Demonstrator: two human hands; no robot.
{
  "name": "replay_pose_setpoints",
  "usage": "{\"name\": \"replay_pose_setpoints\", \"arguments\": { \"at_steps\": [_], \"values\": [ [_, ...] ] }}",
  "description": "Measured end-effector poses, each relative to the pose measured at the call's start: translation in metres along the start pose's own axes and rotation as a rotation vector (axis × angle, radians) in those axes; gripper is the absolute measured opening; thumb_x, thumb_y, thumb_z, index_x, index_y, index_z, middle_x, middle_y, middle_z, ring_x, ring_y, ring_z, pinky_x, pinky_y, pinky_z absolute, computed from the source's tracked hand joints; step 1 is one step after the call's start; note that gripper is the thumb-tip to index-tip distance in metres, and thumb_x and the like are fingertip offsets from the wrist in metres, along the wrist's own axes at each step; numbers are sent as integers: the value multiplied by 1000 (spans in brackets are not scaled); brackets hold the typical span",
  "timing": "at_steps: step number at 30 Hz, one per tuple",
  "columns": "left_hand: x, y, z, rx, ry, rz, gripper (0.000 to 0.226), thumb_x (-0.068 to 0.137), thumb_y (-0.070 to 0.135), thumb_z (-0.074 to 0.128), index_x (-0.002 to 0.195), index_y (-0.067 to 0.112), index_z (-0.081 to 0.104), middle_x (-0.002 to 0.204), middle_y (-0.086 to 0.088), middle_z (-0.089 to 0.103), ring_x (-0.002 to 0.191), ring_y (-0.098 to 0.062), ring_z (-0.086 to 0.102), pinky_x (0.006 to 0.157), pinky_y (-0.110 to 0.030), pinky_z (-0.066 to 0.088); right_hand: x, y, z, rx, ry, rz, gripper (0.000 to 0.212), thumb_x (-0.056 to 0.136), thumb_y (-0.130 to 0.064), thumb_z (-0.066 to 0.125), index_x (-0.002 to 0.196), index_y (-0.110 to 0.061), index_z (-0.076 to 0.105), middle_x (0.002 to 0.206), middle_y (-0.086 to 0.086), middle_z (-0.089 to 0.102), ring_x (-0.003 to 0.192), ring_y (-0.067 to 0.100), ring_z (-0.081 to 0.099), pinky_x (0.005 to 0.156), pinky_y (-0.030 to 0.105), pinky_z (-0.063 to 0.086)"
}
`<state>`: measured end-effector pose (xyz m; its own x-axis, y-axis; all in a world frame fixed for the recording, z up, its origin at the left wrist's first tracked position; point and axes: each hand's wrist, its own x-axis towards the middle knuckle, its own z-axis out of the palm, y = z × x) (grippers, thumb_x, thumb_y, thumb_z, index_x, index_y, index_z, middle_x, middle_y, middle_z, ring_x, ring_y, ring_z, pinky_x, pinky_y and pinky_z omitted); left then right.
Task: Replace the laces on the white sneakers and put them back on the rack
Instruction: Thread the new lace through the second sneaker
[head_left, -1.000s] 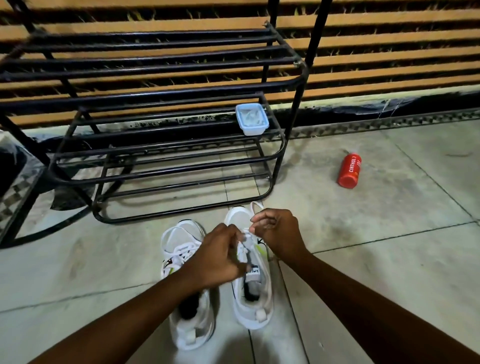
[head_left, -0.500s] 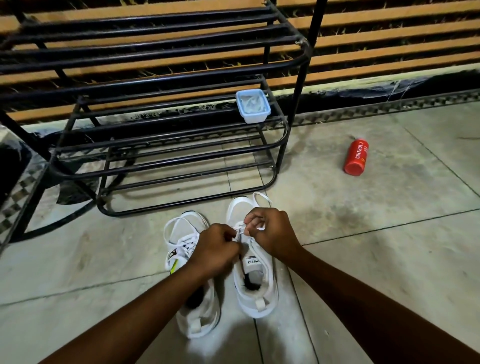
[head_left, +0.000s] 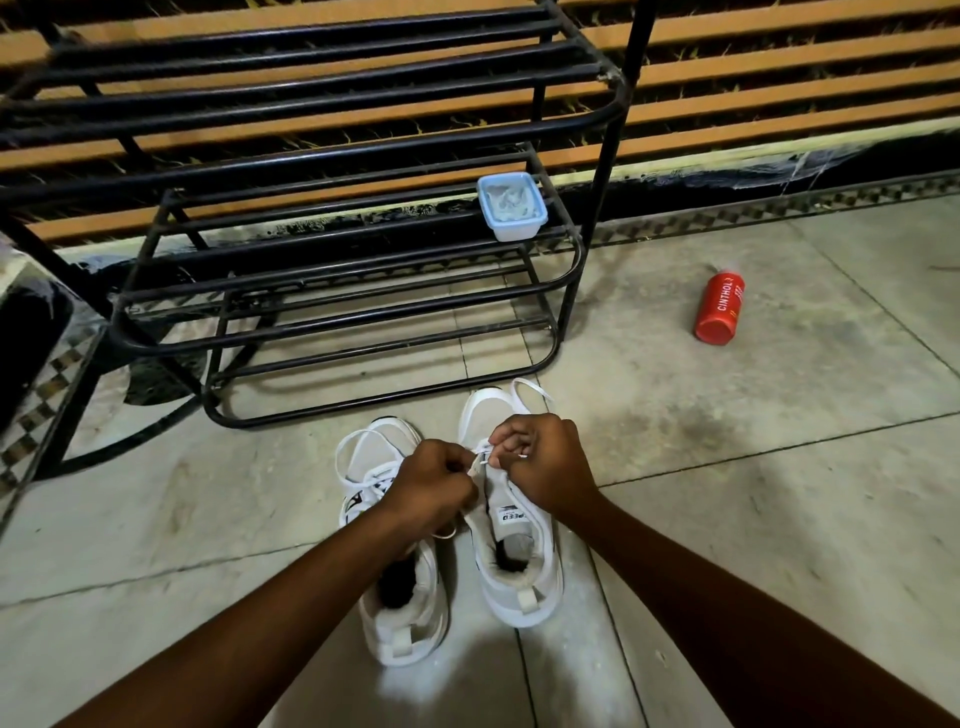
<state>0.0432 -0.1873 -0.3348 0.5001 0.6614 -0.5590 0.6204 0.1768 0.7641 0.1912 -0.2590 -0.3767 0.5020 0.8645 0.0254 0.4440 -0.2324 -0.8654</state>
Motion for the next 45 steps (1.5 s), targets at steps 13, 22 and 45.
{"name": "replay_pose_setpoints", "arguments": {
  "at_steps": [13, 22, 45],
  "values": [
    [8, -7, 10, -16, 48, 43, 53, 54, 11, 61, 105, 12, 75, 93, -14, 75, 58, -18, 61, 45, -21, 41, -4, -1, 14, 93, 229, 269, 15, 66, -5, 84, 68, -16, 76, 63, -8, 73, 63, 2, 71, 77, 26, 59],
    [15, -2, 11, -166, 76, -65, 11, 78, -4, 60, 85, -1, 69, 67, -13, 64, 51, -23, 57, 48, -23, 46, -9, 10, 18, -12, 194, 35, 11, 71, -9, 70, 75, -18, 73, 67, -8, 73, 66, 9, 72, 67, 38, 59],
    [26, 2, -19, -30, 440, 306, 27, 92, -10, 44, 86, 16, 48, 82, -22, 71, 70, -35, 75, 67, -54, 64, -42, 60, 6, -143, 268, -25, 33, 76, -47, 74, 99, -30, 56, 89, -11, 59, 86, 21, 62, 76, 49, 53]
  ]
}}
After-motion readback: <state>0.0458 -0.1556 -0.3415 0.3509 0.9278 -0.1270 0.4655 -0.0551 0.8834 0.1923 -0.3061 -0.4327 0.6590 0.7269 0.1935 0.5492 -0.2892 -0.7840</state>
